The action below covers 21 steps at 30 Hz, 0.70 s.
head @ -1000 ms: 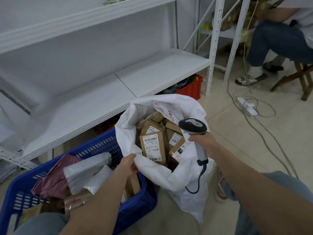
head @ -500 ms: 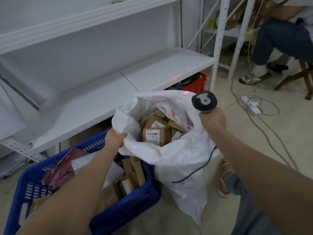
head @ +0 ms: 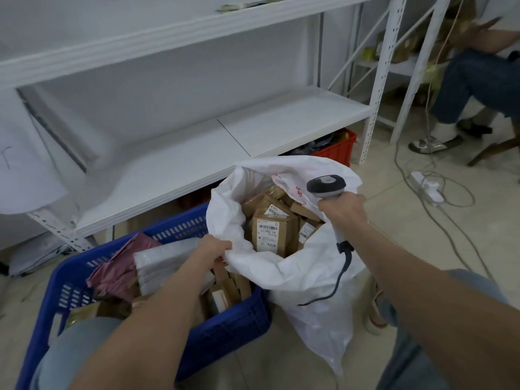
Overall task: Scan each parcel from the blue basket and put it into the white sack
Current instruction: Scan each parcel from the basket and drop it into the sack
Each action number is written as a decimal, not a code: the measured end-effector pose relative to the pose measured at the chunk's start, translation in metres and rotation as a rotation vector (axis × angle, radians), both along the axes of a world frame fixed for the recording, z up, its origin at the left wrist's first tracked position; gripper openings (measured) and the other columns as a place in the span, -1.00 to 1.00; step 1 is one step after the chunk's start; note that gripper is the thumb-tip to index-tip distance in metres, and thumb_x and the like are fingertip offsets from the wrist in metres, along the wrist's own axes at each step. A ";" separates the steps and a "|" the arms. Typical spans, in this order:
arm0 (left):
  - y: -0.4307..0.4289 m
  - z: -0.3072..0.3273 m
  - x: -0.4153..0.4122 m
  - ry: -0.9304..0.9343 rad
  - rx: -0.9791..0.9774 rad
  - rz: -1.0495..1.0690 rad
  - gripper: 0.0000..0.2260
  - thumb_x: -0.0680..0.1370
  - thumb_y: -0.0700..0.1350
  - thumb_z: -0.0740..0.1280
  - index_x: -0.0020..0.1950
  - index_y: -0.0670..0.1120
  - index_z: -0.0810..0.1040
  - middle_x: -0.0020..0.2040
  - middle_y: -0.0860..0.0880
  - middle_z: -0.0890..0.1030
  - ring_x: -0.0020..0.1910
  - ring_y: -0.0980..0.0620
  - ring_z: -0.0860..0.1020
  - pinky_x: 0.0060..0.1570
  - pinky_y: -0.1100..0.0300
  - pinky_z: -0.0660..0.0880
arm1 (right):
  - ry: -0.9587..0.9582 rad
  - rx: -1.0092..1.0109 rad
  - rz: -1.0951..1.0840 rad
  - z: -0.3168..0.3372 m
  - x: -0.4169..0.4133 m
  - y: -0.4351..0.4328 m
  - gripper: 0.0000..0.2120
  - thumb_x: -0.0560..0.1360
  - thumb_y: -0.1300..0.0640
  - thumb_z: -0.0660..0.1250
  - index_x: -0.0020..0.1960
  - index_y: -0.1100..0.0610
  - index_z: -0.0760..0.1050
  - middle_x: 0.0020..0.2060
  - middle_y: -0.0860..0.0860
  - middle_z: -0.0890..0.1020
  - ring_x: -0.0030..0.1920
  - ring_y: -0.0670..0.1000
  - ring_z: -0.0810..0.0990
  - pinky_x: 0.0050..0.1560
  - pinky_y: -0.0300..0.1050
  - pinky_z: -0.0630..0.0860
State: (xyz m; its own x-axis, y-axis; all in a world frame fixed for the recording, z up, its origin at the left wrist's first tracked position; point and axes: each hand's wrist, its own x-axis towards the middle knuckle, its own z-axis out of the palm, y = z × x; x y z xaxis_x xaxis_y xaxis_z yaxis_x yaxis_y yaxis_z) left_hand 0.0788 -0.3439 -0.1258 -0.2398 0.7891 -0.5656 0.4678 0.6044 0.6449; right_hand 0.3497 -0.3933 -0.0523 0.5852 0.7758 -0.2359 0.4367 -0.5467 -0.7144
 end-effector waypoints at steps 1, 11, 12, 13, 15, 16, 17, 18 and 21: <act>-0.002 -0.001 -0.002 0.042 0.027 -0.022 -0.65 0.51 -0.22 0.36 0.24 -0.22 0.37 0.13 -0.26 0.51 0.04 -0.22 0.55 -0.02 -0.05 0.59 | -0.010 0.007 0.007 0.004 -0.005 -0.004 -0.61 0.47 0.08 0.34 0.23 0.22 0.42 0.27 0.15 0.33 -0.09 0.13 0.46 0.08 0.01 0.48; -0.045 0.014 -0.036 0.020 0.105 -0.028 -0.53 0.53 -0.04 0.38 0.34 -0.23 0.35 0.23 -0.18 0.51 0.17 -0.15 0.52 0.11 -0.01 0.53 | 0.426 0.100 0.147 0.000 -0.092 -0.022 -0.86 0.38 0.15 0.39 -0.12 0.20 0.55 -0.27 0.09 0.69 -0.21 0.06 0.68 -0.03 0.02 0.64; -0.050 0.020 -0.043 0.029 0.097 -0.012 -0.52 0.55 -0.07 0.35 0.39 -0.22 0.31 0.28 -0.19 0.46 0.20 -0.16 0.49 0.12 -0.01 0.52 | 0.480 0.085 0.159 -0.002 -0.104 -0.022 -0.86 0.37 0.17 0.40 -0.11 0.22 0.55 -0.30 0.10 0.69 -0.23 0.07 0.68 -0.07 -0.01 0.64; -0.053 0.021 -0.052 0.040 0.094 -0.005 -0.49 0.56 -0.10 0.34 0.43 -0.23 0.26 0.31 -0.20 0.42 0.23 -0.16 0.46 0.14 -0.02 0.50 | 0.528 0.072 0.176 -0.002 -0.117 -0.021 -0.84 0.37 0.19 0.40 -0.10 0.25 0.55 -0.33 0.10 0.68 -0.27 0.06 0.67 -0.13 -0.04 0.63; -0.062 0.026 -0.076 0.064 0.084 0.022 -0.47 0.57 -0.13 0.34 0.45 -0.24 0.22 0.35 -0.21 0.38 0.25 -0.17 0.44 0.16 -0.03 0.49 | 0.589 0.040 0.216 -0.005 -0.143 -0.018 -0.80 0.37 0.21 0.41 -0.05 0.26 0.53 -0.39 0.10 0.67 -0.35 0.04 0.66 -0.18 -0.06 0.61; -0.067 0.029 -0.088 0.092 0.079 0.029 -0.48 0.56 -0.14 0.34 0.44 -0.26 0.23 0.34 -0.21 0.39 0.24 -0.17 0.44 0.17 -0.03 0.49 | 0.600 0.013 0.240 -0.006 -0.156 -0.016 -0.81 0.38 0.20 0.41 -0.05 0.25 0.52 -0.40 0.11 0.67 -0.35 0.03 0.66 -0.18 -0.07 0.62; -0.072 0.030 -0.101 0.118 0.076 0.030 -0.50 0.56 -0.15 0.34 0.42 -0.28 0.26 0.32 -0.22 0.41 0.24 -0.18 0.46 0.17 -0.03 0.49 | 0.607 -0.020 0.273 -0.009 -0.169 -0.015 -0.84 0.40 0.20 0.41 -0.07 0.24 0.50 -0.39 0.11 0.67 -0.35 0.03 0.66 -0.19 -0.08 0.61; -0.076 0.030 -0.114 0.161 0.069 0.031 -0.53 0.55 -0.17 0.35 0.39 -0.28 0.31 0.29 -0.22 0.44 0.22 -0.18 0.48 0.18 -0.03 0.50 | 0.608 -0.051 0.306 -0.011 -0.182 -0.013 -0.86 0.40 0.21 0.40 -0.10 0.23 0.49 -0.39 0.12 0.67 -0.35 0.03 0.65 -0.21 -0.09 0.60; -0.087 0.026 -0.150 0.196 0.045 0.058 -0.68 0.48 -0.16 0.42 0.21 -0.16 0.50 0.15 -0.16 0.58 0.09 -0.11 0.56 0.16 -0.02 0.52 | 0.594 -0.130 0.424 -0.023 -0.220 -0.010 -0.89 0.41 0.19 0.39 -0.12 0.22 0.52 -0.37 0.11 0.68 -0.35 0.02 0.65 -0.13 -0.08 0.62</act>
State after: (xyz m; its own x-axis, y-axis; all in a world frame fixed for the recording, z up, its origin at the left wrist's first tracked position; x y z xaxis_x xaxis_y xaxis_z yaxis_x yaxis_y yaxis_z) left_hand -0.0716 -0.4310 -0.1002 -0.3875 0.7942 -0.4681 0.5523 0.6065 0.5719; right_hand 0.1297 -0.4034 -0.0754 -0.0135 0.8513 -0.5246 0.1894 -0.5129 -0.8373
